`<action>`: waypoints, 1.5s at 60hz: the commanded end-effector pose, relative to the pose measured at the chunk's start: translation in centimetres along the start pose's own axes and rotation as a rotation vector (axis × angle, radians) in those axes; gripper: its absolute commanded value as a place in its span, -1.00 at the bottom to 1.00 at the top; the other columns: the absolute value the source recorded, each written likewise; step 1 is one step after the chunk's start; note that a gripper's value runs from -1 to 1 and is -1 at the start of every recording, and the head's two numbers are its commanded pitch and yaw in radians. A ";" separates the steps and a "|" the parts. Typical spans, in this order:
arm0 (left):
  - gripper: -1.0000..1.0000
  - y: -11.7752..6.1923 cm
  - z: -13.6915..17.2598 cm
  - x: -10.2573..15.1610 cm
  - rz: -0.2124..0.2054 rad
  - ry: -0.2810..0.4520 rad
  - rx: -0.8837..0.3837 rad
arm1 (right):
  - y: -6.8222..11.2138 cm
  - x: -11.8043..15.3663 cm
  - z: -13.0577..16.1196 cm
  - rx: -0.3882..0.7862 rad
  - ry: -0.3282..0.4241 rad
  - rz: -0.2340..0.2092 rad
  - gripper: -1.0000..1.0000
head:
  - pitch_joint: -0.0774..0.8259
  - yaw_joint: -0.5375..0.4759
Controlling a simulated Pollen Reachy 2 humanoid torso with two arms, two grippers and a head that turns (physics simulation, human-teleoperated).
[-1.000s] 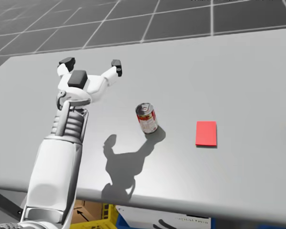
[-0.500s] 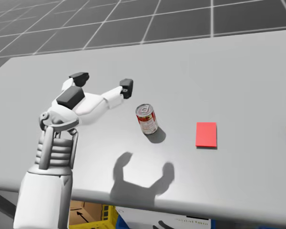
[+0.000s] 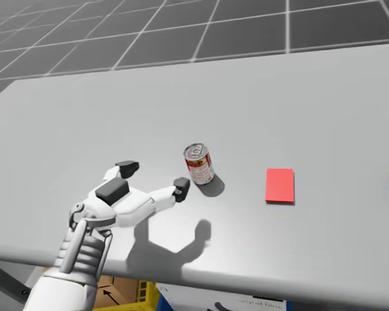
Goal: Look at the card. If it is red, pick the object on the left. If it is green, pick the object on the right.
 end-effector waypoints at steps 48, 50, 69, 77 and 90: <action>-0.87 -3.4 -11.1 -0.2 0.039 0.092 -0.013 | 0.1 0.2 0.2 0.006 -0.005 -0.010 -1.00 | 0.52 0.60; 0.00 -3.4 -10.9 -0.3 0.050 0.096 -0.012 | 0.1 0.2 0.2 0.006 -0.005 -0.009 -1.00 | 0.52 0.60; 1.00 -3.4 -10.6 -0.9 0.018 0.089 -0.003 | 0.0 0.3 0.3 0.005 -0.010 -0.007 -1.00 | 0.24 0.60; 1.00 -3.5 -10.6 -1.1 0.009 0.096 -0.007 | 0.0 0.2 0.3 0.002 -0.007 -0.002 -1.00 | -0.10 0.58; 1.00 -3.9 -10.3 -0.1 0.022 0.085 -0.023 | -0.1 0.3 0.2 -0.003 -0.010 -0.001 -1.00 | -0.29 0.59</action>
